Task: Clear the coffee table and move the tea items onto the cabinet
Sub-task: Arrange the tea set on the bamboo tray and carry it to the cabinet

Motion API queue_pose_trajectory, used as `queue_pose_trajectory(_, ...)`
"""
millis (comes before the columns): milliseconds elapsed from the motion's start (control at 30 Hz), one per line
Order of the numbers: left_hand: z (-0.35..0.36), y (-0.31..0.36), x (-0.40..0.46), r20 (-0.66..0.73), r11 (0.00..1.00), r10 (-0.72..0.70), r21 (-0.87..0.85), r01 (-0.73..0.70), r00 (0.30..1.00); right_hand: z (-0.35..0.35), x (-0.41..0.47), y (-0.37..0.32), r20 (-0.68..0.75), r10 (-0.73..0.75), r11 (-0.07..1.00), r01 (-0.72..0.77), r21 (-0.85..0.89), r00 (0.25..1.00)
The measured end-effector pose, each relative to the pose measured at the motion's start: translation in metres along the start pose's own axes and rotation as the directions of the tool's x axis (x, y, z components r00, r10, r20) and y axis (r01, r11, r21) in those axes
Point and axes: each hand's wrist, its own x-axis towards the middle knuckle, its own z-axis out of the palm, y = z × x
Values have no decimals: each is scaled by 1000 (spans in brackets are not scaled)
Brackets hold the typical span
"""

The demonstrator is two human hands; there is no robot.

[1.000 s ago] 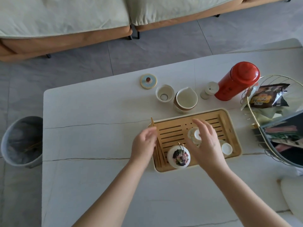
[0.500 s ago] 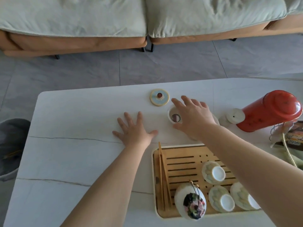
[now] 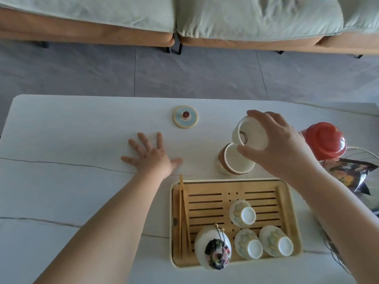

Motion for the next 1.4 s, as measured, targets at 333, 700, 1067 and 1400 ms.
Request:
queue_pose_trajectory(333,-4,32,-9,36,994,-2,-109,6,999,40,-31,19,60,47,998,-48,30,997)
queue_pose_trajectory(700,2,32,-7,2,996,66,-60,-66,998,50,-11,8,163,64,998,-58,-39,985)
queue_pose_trajectory(1067,8,32,1,-26,996,57,-61,-59,998,119,124,-94,244,-111,983,142,-117,963)
queue_pose_trajectory(1400,9,19,1,-86,990,127,-45,-131,988,96,120,-74,43,-112,994,111,27,993)
